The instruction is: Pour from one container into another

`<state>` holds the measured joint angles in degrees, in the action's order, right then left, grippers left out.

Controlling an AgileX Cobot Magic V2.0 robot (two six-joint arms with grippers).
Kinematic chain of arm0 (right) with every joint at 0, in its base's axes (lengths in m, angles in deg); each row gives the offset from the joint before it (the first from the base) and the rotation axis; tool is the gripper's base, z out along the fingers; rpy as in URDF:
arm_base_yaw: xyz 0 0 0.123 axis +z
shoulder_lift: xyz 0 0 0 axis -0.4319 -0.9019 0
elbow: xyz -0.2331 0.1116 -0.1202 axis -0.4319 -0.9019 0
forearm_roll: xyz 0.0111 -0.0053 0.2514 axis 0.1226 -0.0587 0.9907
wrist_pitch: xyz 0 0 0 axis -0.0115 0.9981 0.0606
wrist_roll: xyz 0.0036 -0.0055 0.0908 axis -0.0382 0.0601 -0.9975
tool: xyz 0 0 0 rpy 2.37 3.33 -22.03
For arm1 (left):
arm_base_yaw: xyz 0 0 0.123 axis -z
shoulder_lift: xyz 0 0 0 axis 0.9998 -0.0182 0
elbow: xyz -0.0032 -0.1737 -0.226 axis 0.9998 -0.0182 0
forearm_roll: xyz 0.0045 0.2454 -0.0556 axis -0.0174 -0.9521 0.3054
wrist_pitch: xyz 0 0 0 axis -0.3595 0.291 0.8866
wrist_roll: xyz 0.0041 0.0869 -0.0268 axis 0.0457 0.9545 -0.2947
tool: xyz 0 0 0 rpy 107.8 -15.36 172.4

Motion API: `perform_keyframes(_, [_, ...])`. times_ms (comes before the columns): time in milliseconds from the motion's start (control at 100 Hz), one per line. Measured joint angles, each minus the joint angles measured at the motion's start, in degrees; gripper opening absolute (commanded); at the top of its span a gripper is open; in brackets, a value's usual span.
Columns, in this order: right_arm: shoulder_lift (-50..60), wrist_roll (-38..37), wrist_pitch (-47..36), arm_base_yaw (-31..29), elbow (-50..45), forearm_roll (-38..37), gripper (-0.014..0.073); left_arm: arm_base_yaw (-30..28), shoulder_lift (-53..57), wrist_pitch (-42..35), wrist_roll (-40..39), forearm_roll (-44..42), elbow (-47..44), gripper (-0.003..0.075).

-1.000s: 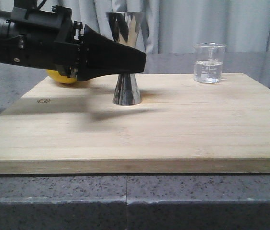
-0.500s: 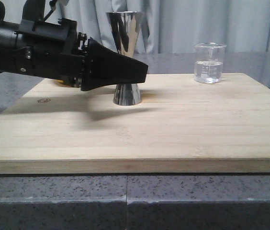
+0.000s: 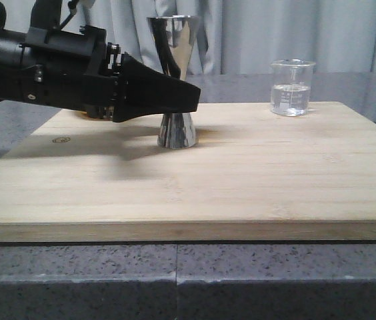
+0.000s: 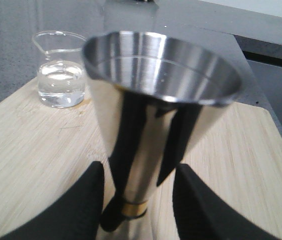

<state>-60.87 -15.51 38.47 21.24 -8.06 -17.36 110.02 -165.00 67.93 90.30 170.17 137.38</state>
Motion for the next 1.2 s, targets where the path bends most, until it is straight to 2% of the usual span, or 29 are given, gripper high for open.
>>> perform_keyframes(190, [0.0, 0.0, 0.0, 0.0, 0.0, 0.0, 0.0583, 0.0, 0.0, 0.0, 0.0, 0.0, 0.0, 0.0155])
perform_keyframes(370, [0.0, 0.0, 0.1, 0.0, 0.0, 0.0, 0.0583, 0.0, 0.0, 0.0, 0.6, 0.1, 0.1, 0.0113])
perform_keyframes(740, [-1.9, 1.6, 2.3, 0.0, 1.8, 0.1, 0.0583, 0.0, 0.0, -0.1, 2.4, 0.0, 2.1, 0.0103])
perform_keyframes(980, [-10.1, 7.9, 5.3, 0.9, 7.5, 5.0, 0.0583, 0.0, 0.0, -0.1, 3.1, 0.0, 2.1, 0.0104])
perform_keyframes(1200, [-18.4, 11.1, 6.0, 4.7, 11.4, 6.9, 0.0583, 0.0, 0.0, -0.1, 3.7, 0.0, 2.1, 0.0103])
